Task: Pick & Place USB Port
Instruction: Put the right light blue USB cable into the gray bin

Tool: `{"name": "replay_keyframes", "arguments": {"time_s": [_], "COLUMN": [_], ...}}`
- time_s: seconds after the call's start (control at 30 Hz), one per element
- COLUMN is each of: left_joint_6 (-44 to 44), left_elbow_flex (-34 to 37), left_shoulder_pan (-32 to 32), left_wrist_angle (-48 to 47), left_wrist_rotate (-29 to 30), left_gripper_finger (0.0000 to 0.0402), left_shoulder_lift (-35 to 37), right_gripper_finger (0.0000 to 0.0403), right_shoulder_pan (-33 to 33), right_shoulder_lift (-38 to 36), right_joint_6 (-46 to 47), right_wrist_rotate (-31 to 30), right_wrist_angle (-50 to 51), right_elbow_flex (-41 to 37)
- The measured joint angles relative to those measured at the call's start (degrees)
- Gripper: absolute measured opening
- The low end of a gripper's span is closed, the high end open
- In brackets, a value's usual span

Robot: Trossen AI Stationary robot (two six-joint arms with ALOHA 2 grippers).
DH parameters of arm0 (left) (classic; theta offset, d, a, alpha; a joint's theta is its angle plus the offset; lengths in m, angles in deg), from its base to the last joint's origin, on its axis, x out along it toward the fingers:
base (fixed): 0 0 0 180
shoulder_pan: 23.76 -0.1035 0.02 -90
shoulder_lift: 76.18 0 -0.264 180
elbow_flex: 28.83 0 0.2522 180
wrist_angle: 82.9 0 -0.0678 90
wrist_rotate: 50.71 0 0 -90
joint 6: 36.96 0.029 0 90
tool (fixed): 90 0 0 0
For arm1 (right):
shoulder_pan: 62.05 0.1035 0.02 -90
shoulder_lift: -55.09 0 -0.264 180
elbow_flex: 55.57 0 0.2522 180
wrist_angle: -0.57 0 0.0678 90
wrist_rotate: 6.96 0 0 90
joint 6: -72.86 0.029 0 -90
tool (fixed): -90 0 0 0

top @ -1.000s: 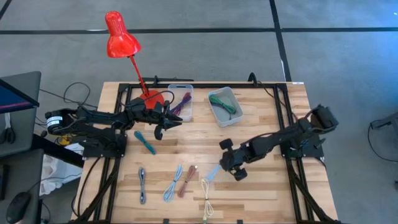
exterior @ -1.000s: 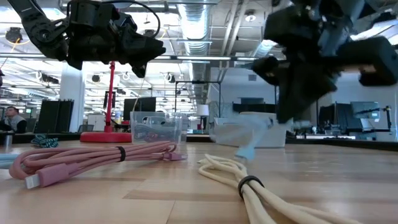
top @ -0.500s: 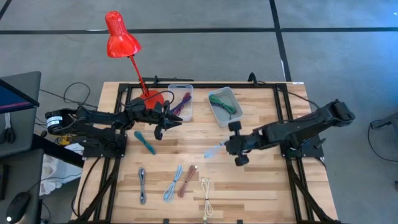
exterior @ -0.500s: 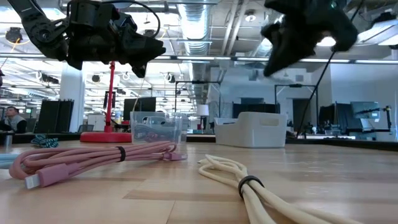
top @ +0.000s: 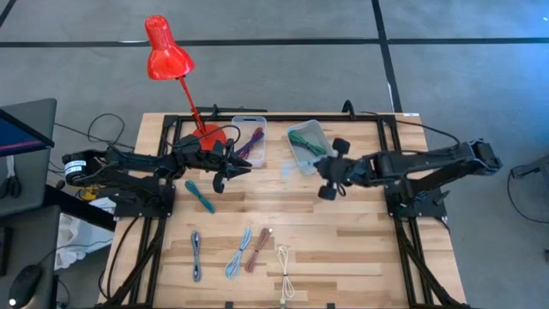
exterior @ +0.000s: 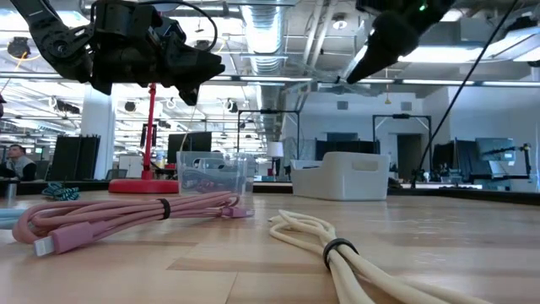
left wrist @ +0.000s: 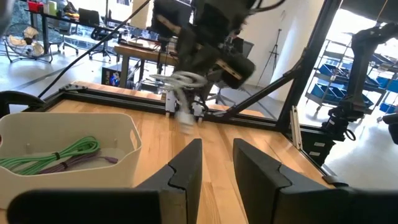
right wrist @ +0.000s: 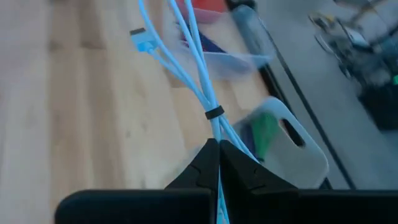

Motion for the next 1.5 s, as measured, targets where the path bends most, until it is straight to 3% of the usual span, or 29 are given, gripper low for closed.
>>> {"name": "replay_keyframes", "arguments": {"time_s": [0.47,0.67,1.13,1.5], "left_joint_6": [0.00,0.00,0.00,0.00], "left_elbow_flex": [0.00,0.00,0.00,0.00], "left_shoulder_pan": [0.03,0.02,0.02,0.02], "left_wrist_angle": [0.01,0.00,0.00,0.00], "left_wrist_rotate": [-0.01,0.00,0.00,0.00], "left_gripper_finger": [0.0090,0.0090,0.0090,0.0090], "left_shoulder_lift": [0.00,0.00,-0.02,-0.02], "right_gripper_finger": [0.0000,0.0000,0.0000,0.0000], "right_shoulder_pan": [-14.91,-19.38,-23.67,-25.02], "right_shoulder_lift": [4.35,8.81,19.87,21.11], "right_joint_6": [6.19,8.67,10.70,10.49], "right_wrist_rotate": [-1.20,4.64,5.16,6.43], "right_wrist_angle": [-3.63,-4.76,-5.73,-6.66], "right_elbow_flex": [0.04,0.04,0.04,0.04]}}
